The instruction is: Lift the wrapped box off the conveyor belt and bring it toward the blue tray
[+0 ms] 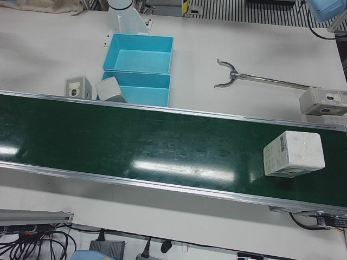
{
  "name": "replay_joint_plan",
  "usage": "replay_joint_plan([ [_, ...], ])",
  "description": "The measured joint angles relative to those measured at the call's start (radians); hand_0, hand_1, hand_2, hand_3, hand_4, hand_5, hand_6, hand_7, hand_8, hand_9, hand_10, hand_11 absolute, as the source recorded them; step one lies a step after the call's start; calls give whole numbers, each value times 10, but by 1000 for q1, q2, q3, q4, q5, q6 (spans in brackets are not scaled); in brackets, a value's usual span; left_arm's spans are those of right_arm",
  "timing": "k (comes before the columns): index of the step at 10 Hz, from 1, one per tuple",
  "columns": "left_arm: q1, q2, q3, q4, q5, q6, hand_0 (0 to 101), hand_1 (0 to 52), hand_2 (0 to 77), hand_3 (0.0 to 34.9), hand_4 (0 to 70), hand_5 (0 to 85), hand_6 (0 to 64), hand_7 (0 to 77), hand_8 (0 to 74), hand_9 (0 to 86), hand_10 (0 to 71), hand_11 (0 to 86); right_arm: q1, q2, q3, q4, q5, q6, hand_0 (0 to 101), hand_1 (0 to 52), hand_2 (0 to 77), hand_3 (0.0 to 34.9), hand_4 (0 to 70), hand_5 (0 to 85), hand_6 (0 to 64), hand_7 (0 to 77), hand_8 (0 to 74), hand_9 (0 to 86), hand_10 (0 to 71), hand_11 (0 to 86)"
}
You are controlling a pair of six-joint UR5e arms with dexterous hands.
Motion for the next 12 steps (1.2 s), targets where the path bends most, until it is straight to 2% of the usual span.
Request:
replay_joint_plan([
  [1, 0, 0, 0, 0, 0, 0, 0, 0, 11, 0, 0, 5, 0, 5, 5, 0, 0, 0, -9, 10, -19, 16, -1, 3, 432, 120, 191, 305, 87, 267, 0, 207, 11, 76, 16, 33],
  [3, 0, 0, 0, 0, 0, 0, 0, 0, 5, 0, 0, 5, 5, 5, 0, 5, 5, 0, -2, 37, -103, 75, -5, 5, 432, 120, 191, 305, 87, 267, 0, 207, 11, 76, 16, 33],
  [5, 0, 0, 0, 0, 0, 0, 0, 0, 11, 0, 5, 5, 5, 5, 5, 0, 5, 0, 17, 56, -148, 101, -8, 5, 436, 120, 191, 302, 104, 267, 0, 213, 11, 71, 16, 33],
  [7, 0, 0, 0, 0, 0, 0, 0, 0, 5, 0, 0, 5, 5, 5, 5, 0, 5, 0, 21, 64, -147, 107, -13, 5, 436, 120, 191, 302, 104, 267, 0, 213, 11, 71, 16, 33],
  [9, 0, 0, 0, 0, 0, 0, 0, 0, 11, 0, 5, 5, 5, 5, 0, 5, 5, 0, 20, 63, -115, 108, -32, 5, 437, 120, 196, 301, 115, 273, 0, 213, 11, 60, 16, 27],
  [12, 0, 0, 0, 0, 0, 0, 0, 0, 5, 0, 5, 5, 0, 5, 0, 0, 5, 0, 0, 57, -97, 109, -43, 7, 447, 120, 202, 301, 125, 289, 0, 218, 11, 60, 16, 27],
])
